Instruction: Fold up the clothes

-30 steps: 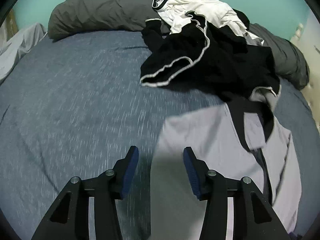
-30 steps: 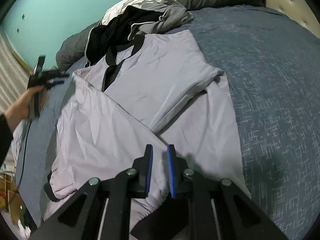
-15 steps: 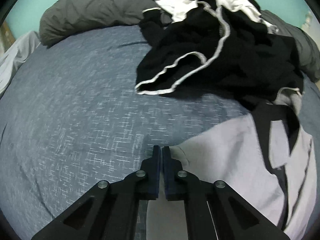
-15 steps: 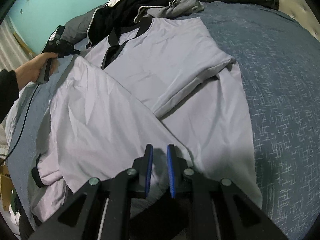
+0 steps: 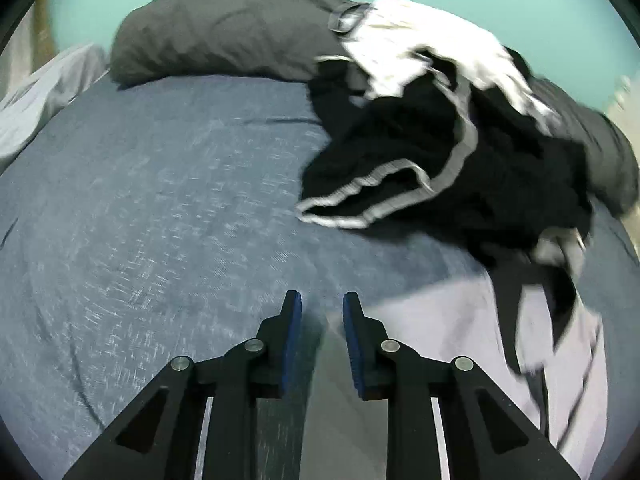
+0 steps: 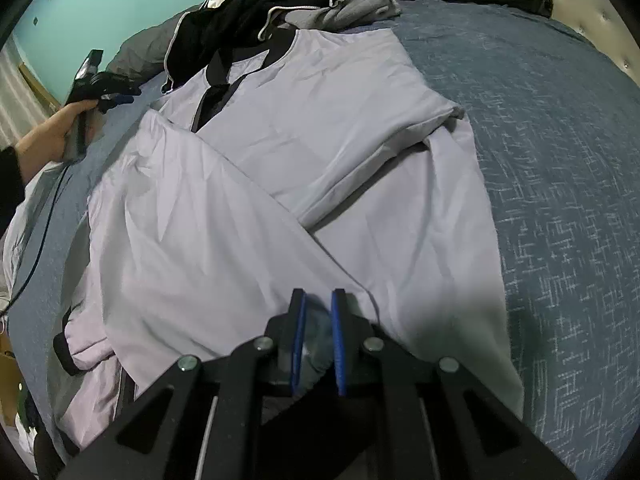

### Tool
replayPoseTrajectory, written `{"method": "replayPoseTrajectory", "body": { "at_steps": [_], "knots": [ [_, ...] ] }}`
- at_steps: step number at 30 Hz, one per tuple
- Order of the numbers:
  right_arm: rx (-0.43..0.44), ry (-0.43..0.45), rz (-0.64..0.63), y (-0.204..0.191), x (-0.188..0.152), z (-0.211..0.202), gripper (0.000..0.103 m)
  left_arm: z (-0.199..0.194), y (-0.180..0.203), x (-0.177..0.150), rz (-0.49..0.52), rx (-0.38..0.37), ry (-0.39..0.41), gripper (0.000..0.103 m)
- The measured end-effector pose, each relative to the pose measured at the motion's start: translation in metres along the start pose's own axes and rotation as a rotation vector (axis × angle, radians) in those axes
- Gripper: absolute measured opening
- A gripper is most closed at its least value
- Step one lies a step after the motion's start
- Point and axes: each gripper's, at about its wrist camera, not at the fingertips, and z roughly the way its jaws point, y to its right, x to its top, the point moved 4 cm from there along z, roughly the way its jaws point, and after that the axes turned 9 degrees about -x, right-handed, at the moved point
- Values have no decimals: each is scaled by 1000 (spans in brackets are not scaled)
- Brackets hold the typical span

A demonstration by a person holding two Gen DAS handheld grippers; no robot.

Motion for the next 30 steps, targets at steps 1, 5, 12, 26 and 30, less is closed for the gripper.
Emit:
{"method": "replayPoseTrajectory", "body": {
  "at_steps": [1,5,12,26,30],
  "knots": [
    [2,0,2,0,0,0,10,-1,3,-8,17,-12,-20,23],
    [7,3,6,1,-3,-3,10,14,8,-39,60,-5,-91,23],
    [16,1,15,3,1,-6,10,32,9,-46,86,32,-117,25],
    [34,126,79,40,20,-89,14,-133,5,-159,146,-101,-207,46],
    [15,60,49,51,3,-103,19,-177,-4,-216,126,-153,-246,50]
  ]
}}
